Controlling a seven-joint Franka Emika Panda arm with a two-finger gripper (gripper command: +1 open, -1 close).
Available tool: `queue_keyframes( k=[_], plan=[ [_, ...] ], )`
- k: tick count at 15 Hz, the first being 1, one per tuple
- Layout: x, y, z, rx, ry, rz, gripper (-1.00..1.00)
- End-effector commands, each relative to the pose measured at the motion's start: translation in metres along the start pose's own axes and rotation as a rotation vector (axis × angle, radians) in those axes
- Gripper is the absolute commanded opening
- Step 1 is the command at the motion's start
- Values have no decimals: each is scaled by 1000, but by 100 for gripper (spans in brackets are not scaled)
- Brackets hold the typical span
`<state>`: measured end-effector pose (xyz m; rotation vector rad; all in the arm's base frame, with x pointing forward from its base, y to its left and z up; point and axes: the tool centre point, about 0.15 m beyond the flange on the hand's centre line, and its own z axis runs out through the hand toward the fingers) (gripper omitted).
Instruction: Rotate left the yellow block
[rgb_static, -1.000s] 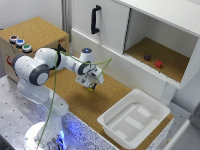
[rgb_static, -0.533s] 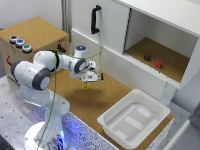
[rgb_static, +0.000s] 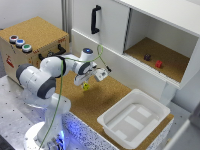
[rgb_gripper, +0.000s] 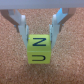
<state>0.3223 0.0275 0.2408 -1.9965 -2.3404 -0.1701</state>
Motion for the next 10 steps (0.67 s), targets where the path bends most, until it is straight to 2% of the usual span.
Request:
queue_keyframes(
  k=[1,6,7,8,10],
  plan=[
    [8,18,8,46,-19,19,-100],
    [8,18,8,46,-19,19,-100],
    [9,2,0,16,-9,33,100],
    [14,-4,0,-9,-43,55,100],
    [21,-5,-5,-4,-36,178,100]
  ],
)
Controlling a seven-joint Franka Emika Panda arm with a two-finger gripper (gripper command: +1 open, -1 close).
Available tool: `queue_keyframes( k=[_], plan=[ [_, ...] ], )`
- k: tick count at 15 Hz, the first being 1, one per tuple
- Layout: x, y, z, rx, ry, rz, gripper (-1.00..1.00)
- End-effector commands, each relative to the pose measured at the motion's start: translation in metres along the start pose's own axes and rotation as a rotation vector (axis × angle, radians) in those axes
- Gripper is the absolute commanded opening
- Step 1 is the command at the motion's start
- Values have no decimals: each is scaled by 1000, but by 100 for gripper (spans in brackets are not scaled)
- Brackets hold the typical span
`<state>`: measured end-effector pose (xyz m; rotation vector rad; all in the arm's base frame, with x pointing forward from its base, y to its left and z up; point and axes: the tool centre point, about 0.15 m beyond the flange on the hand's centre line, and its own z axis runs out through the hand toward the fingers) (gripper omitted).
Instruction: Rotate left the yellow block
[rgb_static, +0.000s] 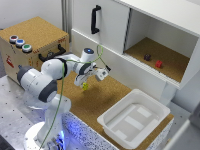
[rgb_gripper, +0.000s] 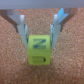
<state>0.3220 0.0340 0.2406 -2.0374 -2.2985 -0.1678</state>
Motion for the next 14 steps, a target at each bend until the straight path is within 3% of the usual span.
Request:
queue_keyframes(
  k=[1,5,9,10,12,13,14],
  plan=[
    [18,-6,-5,7,-38,177,100],
    [23,-7,-21,21,-18,362,100],
    [3,-10,-36,28,-4,785,100],
    [0,-11,-30,11,-45,928,100],
    [-5,-12,-8,-96,-179,1203,100],
    [-8,-12,8,-103,-232,1307,100],
    [-8,-15,17,-102,-230,1361,100]
  ],
)
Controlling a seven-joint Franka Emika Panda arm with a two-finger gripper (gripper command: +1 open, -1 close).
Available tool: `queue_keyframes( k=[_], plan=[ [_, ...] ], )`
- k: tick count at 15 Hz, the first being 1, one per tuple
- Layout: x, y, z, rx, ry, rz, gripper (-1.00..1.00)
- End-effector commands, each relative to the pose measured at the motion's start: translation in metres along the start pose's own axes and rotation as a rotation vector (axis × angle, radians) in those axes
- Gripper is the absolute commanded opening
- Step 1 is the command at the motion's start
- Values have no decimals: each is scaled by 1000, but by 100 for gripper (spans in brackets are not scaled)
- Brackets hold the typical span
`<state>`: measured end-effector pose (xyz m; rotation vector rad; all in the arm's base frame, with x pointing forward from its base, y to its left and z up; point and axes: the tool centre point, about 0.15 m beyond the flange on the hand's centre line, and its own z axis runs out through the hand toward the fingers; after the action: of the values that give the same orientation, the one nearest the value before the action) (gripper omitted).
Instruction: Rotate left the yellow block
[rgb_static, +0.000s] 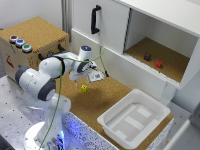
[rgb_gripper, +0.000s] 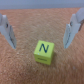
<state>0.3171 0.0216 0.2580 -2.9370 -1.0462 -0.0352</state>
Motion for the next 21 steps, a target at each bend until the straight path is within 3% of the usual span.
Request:
queue_keyframes(
  k=[1,9,16,17,21],
  plan=[
    [-6,-12,43,-114,-91,402,100],
    [3,-5,59,-15,7,438,100],
    [23,0,58,-61,17,313,100],
    [24,-1,61,-60,15,292,-100],
    [21,-5,63,-22,25,161,-100]
  ],
)
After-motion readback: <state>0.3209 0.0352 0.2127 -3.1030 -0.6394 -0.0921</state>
